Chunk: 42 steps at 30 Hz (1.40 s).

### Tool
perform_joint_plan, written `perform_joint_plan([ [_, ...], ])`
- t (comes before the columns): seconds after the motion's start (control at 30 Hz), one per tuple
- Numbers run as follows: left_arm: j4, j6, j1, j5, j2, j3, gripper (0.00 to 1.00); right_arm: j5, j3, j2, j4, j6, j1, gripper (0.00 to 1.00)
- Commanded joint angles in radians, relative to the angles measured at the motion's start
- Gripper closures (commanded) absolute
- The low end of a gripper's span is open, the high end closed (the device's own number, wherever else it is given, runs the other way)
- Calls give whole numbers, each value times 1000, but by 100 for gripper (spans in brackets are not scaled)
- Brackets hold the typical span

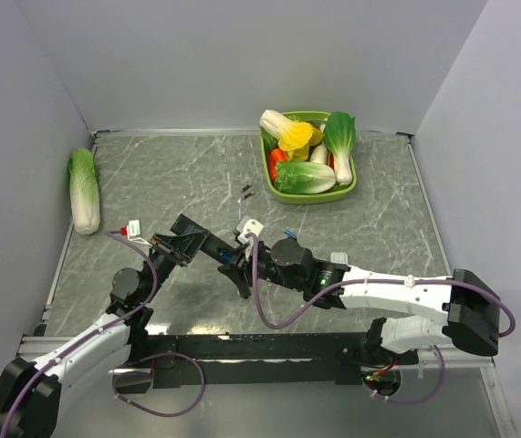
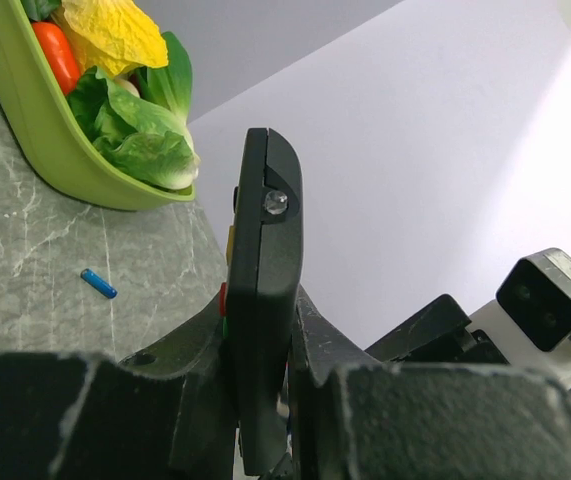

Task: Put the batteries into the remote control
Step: Load the battery into the remote control.

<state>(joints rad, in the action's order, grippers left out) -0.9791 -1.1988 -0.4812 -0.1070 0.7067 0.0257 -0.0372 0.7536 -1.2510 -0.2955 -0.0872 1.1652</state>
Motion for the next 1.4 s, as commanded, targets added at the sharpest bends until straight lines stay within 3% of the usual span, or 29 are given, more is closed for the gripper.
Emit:
perform_joint_plan([
  [0.0,-155,-58,-4,-19,-9,-104,99,-29,32,42,70,27,7,45],
  [0.1,-141,-48,-4,-33,-6,-96,99,-38,44,88,111,58,5,37],
  [0.13,-136,-45,-4,-42,-1,-89,99,-36,47,102,136,70,5,27],
  [0.23,-125,-36,-4,-62,11,-72,99,-32,67,157,206,124,5,16],
  [0.37,-118,-25,-4,-91,37,-55,99,-4,92,251,291,205,-2,5],
  [0.6,-136,-18,-4,-175,123,-3,99,118,86,357,354,345,-35,2],
  [0.87,-164,-7,-4,-313,204,57,99,546,12,407,348,587,-134,2],
  [0.93,-167,-1,-4,-335,220,63,99,633,7,395,341,633,-165,7],
  [1.1,-135,22,-3,-376,224,91,99,677,59,293,415,704,-182,26],
  [1.2,-92,45,-4,-391,211,108,99,698,104,227,470,736,-180,45],
  [1.37,-18,70,-4,-404,177,132,99,711,153,173,509,761,-180,58],
])
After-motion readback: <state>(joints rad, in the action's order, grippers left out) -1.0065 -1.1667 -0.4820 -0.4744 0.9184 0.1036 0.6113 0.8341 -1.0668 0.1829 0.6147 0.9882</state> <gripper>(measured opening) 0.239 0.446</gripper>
